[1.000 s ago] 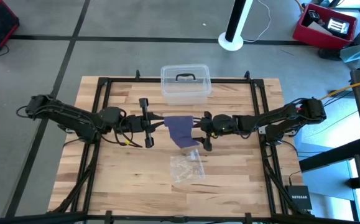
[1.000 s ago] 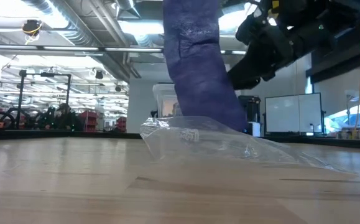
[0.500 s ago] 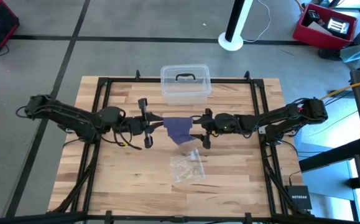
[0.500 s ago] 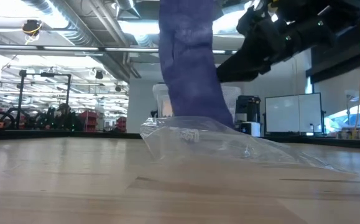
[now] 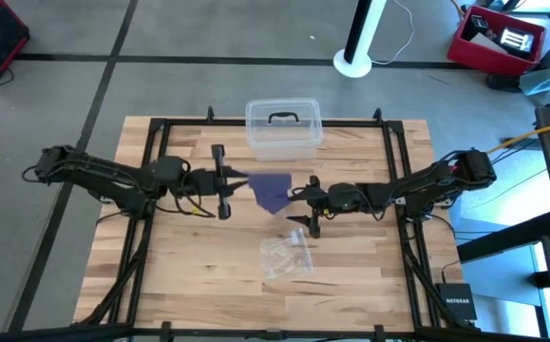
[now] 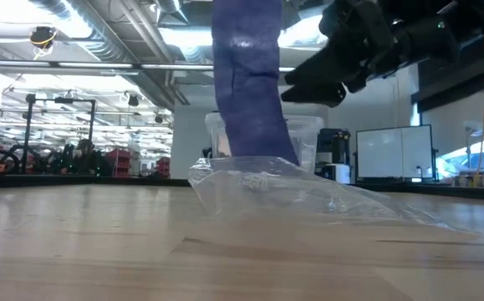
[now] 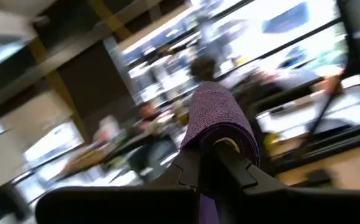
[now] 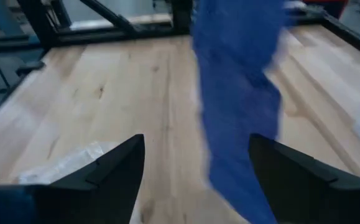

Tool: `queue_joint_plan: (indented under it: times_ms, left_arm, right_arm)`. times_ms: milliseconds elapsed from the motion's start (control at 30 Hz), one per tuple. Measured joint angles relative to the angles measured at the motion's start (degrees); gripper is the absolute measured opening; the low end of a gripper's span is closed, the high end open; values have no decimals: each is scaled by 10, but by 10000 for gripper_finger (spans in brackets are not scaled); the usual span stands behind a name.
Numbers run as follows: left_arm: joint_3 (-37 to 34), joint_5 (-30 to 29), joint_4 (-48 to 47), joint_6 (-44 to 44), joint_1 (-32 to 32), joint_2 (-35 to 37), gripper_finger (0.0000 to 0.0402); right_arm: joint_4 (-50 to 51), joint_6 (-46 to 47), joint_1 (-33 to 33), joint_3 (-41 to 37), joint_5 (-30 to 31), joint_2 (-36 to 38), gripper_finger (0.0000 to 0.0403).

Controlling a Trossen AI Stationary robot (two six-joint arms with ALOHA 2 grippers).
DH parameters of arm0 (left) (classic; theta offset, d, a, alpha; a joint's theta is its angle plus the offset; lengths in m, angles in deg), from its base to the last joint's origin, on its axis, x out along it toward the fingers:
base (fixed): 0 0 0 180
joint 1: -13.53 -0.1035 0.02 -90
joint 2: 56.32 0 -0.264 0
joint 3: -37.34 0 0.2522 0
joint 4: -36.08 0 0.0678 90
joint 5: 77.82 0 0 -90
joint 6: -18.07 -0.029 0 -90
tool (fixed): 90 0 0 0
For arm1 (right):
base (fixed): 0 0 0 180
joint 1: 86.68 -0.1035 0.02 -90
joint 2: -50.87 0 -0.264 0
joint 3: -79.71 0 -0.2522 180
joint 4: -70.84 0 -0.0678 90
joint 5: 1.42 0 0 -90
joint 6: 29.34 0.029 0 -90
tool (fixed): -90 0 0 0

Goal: Roll bandage
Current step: Roll the violet bandage

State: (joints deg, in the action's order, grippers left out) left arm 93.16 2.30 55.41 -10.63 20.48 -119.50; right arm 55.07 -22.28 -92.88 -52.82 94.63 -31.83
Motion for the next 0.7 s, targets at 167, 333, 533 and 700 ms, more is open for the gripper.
queue_joint_plan:
  times_ms: [167, 333, 533, 700]
  left_arm:
    - [-1, 38, 28, 32, -3, 0, 11]
    - [-1, 24, 30, 32, -4, -1, 11]
    - [-1, -10, 31, 21, -5, -1, 11]
    - [-1, -11, 34, 32, -4, 0, 11]
  right_arm:
    - [-9, 18, 3, 0, 19, -20, 289]
    - [-9, 2, 2, 0, 35, -24, 289]
    - [-53, -63, -2, -1, 60, -23, 257]
    - [-134, -74, -2, 0, 33, -29, 226]
